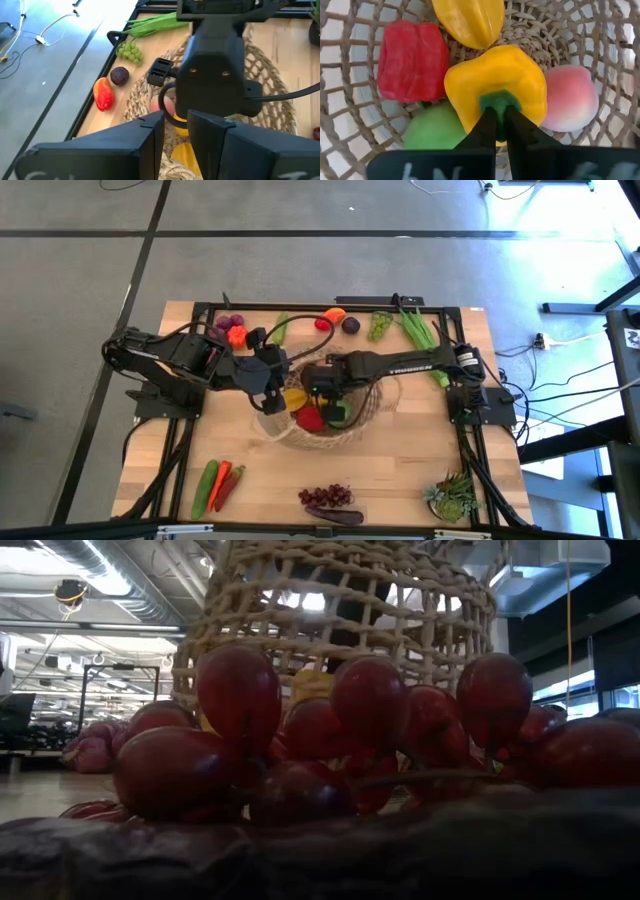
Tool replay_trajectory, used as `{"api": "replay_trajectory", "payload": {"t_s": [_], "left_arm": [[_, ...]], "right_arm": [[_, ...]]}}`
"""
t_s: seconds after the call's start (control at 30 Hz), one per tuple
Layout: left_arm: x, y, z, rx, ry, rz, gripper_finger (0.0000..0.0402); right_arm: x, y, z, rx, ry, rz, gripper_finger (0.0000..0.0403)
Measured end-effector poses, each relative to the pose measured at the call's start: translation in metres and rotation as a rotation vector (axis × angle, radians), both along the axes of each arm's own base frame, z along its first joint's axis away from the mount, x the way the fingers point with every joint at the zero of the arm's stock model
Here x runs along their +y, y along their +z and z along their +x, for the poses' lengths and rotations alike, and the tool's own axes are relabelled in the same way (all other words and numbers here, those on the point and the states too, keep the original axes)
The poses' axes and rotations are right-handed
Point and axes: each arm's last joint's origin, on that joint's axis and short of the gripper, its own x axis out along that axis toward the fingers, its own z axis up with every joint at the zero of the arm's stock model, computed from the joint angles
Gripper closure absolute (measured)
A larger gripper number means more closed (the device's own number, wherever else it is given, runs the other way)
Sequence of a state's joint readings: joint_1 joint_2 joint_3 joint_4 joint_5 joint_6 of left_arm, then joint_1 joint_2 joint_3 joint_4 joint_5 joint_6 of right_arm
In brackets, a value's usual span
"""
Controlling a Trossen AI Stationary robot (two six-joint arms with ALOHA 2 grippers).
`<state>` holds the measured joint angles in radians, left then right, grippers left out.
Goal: Build produce basket
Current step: Put the yellow bell pepper into the brown basket
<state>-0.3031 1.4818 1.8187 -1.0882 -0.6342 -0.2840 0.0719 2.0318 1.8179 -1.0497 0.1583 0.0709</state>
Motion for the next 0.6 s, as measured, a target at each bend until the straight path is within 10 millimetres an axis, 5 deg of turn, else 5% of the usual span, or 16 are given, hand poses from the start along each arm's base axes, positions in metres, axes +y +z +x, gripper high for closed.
{"api": "replay_trajectory", "payload": {"t_s": [0.6], "left_arm": [[0.0001, 0.0000, 0.0000, 0.000, 0.001, -0.001, 0.0327]], "right_arm": [[0.0007, -0.0016, 0.0009, -0.007, -0.042, 0.033, 0.0329]]}}
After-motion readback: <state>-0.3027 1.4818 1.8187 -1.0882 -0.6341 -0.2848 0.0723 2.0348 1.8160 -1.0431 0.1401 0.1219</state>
